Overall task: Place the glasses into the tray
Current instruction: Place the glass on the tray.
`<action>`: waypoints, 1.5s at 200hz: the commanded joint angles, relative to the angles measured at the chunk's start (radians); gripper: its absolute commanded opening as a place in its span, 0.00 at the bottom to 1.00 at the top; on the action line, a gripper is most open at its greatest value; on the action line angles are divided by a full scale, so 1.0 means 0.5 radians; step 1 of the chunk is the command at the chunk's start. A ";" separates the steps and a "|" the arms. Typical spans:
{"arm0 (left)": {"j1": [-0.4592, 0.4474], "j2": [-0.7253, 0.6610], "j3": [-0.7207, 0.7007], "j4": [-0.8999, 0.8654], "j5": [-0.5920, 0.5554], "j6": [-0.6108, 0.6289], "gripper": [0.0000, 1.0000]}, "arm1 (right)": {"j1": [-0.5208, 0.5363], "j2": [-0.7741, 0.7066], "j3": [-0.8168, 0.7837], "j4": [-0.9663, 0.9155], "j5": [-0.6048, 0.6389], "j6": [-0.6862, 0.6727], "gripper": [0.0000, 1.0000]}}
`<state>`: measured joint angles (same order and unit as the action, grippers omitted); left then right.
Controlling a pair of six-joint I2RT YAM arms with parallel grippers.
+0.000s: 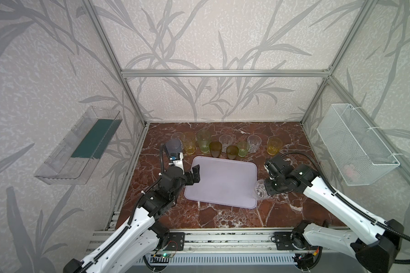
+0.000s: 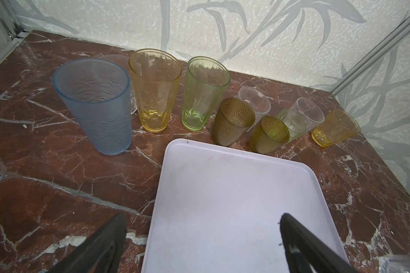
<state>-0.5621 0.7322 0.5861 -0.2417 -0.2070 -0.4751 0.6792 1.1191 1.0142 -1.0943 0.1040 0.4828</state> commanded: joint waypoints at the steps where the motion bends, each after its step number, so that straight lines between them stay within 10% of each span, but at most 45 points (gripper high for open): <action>1: -0.002 -0.032 0.020 -0.039 -0.037 -0.039 0.99 | 0.109 -0.054 -0.075 -0.032 0.022 0.185 0.00; 147: -0.002 -0.030 -0.007 -0.021 -0.090 -0.016 0.99 | 0.320 0.353 -0.185 0.425 0.110 0.452 0.00; 159: -0.002 -0.029 -0.006 -0.017 -0.095 -0.016 0.99 | 0.320 0.370 -0.188 0.433 0.101 0.452 0.12; 180: -0.002 -0.015 -0.006 -0.010 -0.103 -0.011 0.99 | 0.321 0.374 -0.177 0.452 0.052 0.437 0.64; 206: 0.001 0.007 -0.012 0.044 -0.183 0.000 0.99 | 0.320 0.271 -0.149 0.500 0.062 0.399 0.90; 300: 0.131 0.171 -0.113 0.351 -0.567 0.147 0.99 | 0.107 -0.343 -0.648 1.658 0.458 -0.261 0.99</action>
<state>-0.5217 0.8101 0.5446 -0.1337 -0.4206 -0.4400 0.7578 1.0035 0.7490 -0.4675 0.2577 0.4911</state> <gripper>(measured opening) 0.993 0.992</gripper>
